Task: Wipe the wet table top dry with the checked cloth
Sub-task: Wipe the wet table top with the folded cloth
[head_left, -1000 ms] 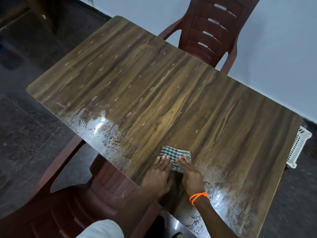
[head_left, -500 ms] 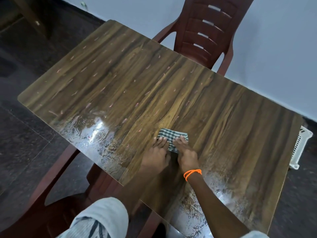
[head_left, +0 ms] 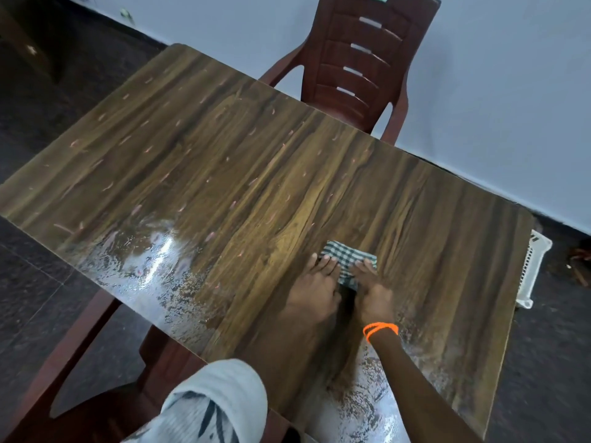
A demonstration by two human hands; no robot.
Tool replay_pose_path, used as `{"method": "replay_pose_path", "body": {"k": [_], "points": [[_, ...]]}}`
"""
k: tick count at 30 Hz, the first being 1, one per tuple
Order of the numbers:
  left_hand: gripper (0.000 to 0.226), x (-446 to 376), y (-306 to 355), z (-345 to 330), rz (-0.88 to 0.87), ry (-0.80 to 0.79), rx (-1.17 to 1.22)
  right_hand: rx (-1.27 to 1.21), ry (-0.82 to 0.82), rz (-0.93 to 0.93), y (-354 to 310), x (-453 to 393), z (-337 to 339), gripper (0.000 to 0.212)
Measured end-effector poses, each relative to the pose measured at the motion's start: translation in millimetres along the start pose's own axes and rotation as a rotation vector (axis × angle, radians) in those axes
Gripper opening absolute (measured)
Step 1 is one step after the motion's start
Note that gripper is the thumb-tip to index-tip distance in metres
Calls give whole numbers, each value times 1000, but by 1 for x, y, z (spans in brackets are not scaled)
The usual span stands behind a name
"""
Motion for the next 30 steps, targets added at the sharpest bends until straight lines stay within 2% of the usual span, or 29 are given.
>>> {"method": "replay_pose_path", "body": {"k": [5, 10, 15, 20, 22, 26, 30], "points": [[64, -17, -42, 12, 90, -12, -53, -91, -64, 12, -32, -43, -30, 56], [58, 20, -58, 7, 140, 71, -3, -45, -185, 92, -44, -24, -51, 55], [62, 21, -29, -12, 42, 37, 15, -78, -122, 112, -26, -4, -26, 54], [67, -30, -16, -3, -36, 1, -43, -7, -34, 0, 3, -43, 2, 65], [61, -50, -19, 6, -2, 1, -61, 14, -11, -15, 6, -68, -2, 64], [63, -67, -43, 22, 93, -14, -103, 43, -44, -26, -14, -106, -26, 65], [62, -50, -63, 9, 188, -66, -113, 14, -123, 61, -33, -102, -51, 59]]}}
Point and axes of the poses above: each hand's wrist, its own x-axis away from the middle knuckle, its own z-axis out of the back of the hand, y = z × x, the point moved 8 cm from there along -x, towards the middle knuckle, and after that the axes turned 8 degrees about -x, right-handed, at the moved point
